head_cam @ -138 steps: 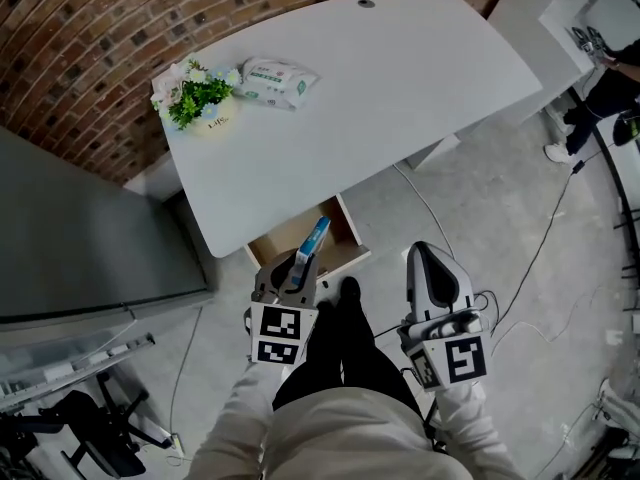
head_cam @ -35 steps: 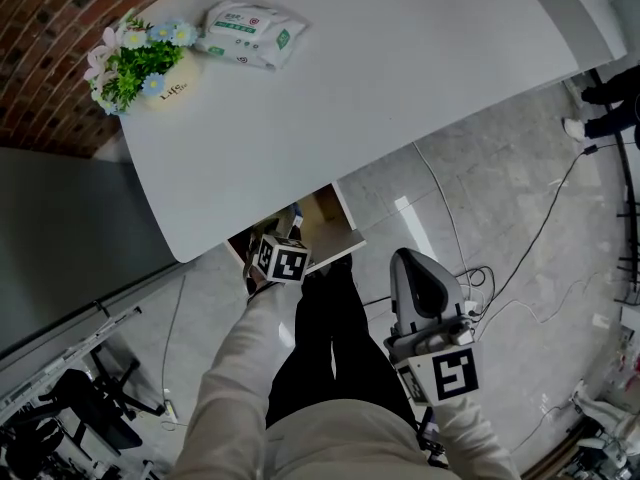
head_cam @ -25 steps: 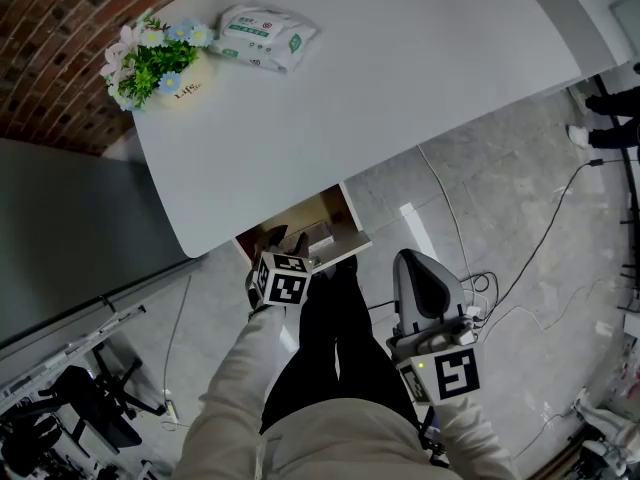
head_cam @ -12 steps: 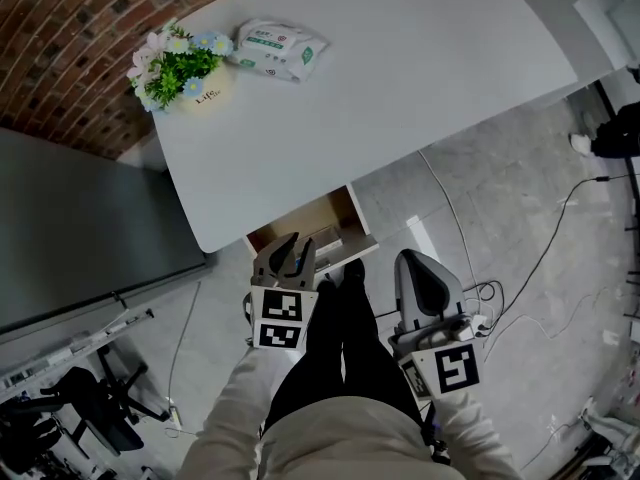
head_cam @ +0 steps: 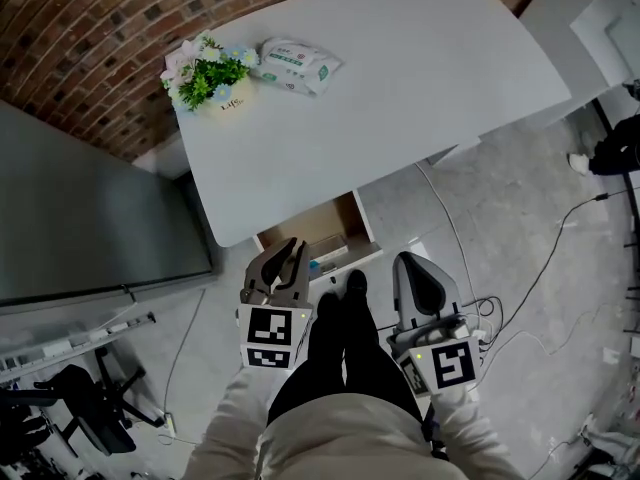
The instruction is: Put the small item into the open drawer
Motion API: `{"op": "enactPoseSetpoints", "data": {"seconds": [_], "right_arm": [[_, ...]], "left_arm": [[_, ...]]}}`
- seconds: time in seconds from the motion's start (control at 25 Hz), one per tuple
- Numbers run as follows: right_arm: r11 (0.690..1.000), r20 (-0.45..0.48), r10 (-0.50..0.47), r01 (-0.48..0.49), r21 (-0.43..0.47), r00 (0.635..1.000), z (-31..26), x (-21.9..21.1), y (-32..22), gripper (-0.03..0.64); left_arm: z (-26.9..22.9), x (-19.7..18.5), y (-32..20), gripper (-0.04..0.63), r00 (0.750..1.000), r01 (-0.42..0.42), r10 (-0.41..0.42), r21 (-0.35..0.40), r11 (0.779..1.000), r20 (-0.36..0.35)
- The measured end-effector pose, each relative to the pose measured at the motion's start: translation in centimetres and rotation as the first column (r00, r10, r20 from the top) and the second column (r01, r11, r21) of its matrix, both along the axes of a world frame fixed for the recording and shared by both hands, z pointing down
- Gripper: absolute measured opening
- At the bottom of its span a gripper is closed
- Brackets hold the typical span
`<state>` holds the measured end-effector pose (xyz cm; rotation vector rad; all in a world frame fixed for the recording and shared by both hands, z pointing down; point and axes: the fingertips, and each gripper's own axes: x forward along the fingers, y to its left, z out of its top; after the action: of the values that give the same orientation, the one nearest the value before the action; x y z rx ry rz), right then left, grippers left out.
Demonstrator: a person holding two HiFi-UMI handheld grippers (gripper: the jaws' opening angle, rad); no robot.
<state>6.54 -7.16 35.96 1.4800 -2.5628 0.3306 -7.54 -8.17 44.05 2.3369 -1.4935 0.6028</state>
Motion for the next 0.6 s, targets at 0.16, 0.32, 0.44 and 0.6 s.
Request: {"op": "enactPoseSetpoints", "data": {"seconds": [0.16,0.32,0.44,0.6], "right_arm": [[1.0,-0.006,-0.011,0.011,0.023,1.0,-0.9,-0.6,0.4,0.026],[0.999,-0.018,-0.027,0.028,0.044,0.999,-1.7,-1.1,0.8,0.026],[0.997,-0.019,-0.035,0.036,0.062,0.999,-2.5,-1.4,1.2,0.026],[0.997,-0.029,-0.045,0.047,0.064,0.999,-3.4,-1.7,1.8,0.026]], "left_arm": [[-2.2,-1.0,0.8,0.051,0.999,0.025,-0.024,0.044,0.999,-0.024],[-4.3,-2.3,1.4,0.028,0.997,0.071,-0.066,0.109,0.991,-0.046],[-5.7,-3.1,1.9,0.021,0.996,0.085,-0.078,0.146,0.986,-0.051],[-7.7,-4.2,2.6,0.017,0.993,0.111,-0.1,0.19,0.975,-0.07]]}}
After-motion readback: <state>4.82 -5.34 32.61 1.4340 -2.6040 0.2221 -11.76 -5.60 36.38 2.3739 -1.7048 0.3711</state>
